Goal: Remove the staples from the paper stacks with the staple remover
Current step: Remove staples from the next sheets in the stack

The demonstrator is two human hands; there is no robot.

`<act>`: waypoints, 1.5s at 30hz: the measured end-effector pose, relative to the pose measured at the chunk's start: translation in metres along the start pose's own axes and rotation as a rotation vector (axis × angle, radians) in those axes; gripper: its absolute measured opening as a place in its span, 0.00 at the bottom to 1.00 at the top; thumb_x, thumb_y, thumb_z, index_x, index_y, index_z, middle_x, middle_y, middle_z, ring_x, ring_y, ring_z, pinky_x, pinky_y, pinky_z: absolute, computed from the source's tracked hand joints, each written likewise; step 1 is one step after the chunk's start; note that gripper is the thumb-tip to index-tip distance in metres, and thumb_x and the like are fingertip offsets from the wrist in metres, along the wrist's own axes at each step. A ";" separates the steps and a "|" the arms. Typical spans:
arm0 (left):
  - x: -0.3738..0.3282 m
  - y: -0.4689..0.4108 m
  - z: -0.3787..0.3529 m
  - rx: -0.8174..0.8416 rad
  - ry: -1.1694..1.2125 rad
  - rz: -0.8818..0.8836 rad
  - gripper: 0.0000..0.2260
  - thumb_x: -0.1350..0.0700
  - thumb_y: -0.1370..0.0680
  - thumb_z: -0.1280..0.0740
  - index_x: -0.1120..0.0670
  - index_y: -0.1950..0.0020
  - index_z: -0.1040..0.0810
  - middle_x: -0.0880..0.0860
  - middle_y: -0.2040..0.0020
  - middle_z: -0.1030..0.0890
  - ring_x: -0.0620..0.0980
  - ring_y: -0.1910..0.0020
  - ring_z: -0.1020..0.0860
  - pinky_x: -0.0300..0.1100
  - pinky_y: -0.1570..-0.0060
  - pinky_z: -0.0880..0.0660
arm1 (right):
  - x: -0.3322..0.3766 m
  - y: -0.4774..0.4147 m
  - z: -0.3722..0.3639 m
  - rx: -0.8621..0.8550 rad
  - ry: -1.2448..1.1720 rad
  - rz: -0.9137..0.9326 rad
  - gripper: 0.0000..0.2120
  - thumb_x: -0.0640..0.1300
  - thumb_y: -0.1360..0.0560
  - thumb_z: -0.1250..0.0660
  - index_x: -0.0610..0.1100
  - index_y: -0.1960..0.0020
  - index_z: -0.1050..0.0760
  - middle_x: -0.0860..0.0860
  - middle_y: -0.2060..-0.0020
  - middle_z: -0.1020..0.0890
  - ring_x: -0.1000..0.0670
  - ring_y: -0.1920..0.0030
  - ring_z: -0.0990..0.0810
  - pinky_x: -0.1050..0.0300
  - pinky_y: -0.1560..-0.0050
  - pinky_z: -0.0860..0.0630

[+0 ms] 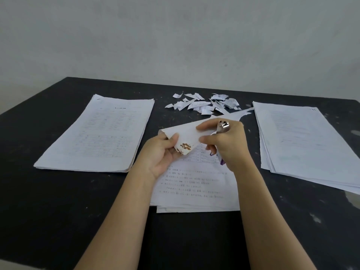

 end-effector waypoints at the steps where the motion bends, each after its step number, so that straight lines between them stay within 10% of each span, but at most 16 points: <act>1: -0.001 0.001 -0.001 0.013 -0.035 -0.017 0.11 0.68 0.23 0.39 0.63 0.42 0.26 0.60 0.45 0.21 0.54 0.54 0.19 0.49 0.62 0.18 | -0.001 0.001 -0.001 0.015 0.021 -0.007 0.14 0.26 0.35 0.30 0.45 0.65 0.18 0.50 0.73 0.19 0.54 0.80 0.28 0.60 0.77 0.31; 32: -0.022 0.009 -0.007 0.018 -0.394 -0.329 0.18 0.76 0.33 0.32 0.56 0.52 0.21 0.52 0.57 0.15 0.50 0.56 0.16 0.40 0.59 0.20 | 0.008 0.001 0.000 0.043 -0.063 0.073 0.15 0.23 0.35 0.32 0.41 0.68 0.20 0.46 0.69 0.18 0.59 0.79 0.27 0.68 0.77 0.32; 40: -0.024 0.011 -0.011 0.054 -0.330 -0.312 0.17 0.76 0.32 0.34 0.60 0.48 0.23 0.50 0.60 0.15 0.48 0.59 0.16 0.39 0.62 0.20 | 0.015 0.006 0.004 0.094 -0.097 0.148 0.18 0.23 0.37 0.30 0.41 0.54 0.18 0.54 0.42 0.20 0.60 0.77 0.27 0.64 0.74 0.28; 45: -0.027 0.014 -0.014 0.100 -0.319 -0.319 0.18 0.76 0.32 0.34 0.61 0.46 0.23 0.51 0.58 0.15 0.49 0.58 0.16 0.39 0.62 0.20 | 0.016 0.007 0.003 0.155 -0.037 0.155 0.14 0.24 0.38 0.28 0.40 0.60 0.18 0.52 0.44 0.19 0.62 0.76 0.25 0.68 0.76 0.30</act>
Point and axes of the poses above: each hand's wrist, its own y-axis away from the middle knuckle, its own z-axis out of the back of the hand, x = y × z, the point moved 9 cm from there along -y, towards the middle knuckle
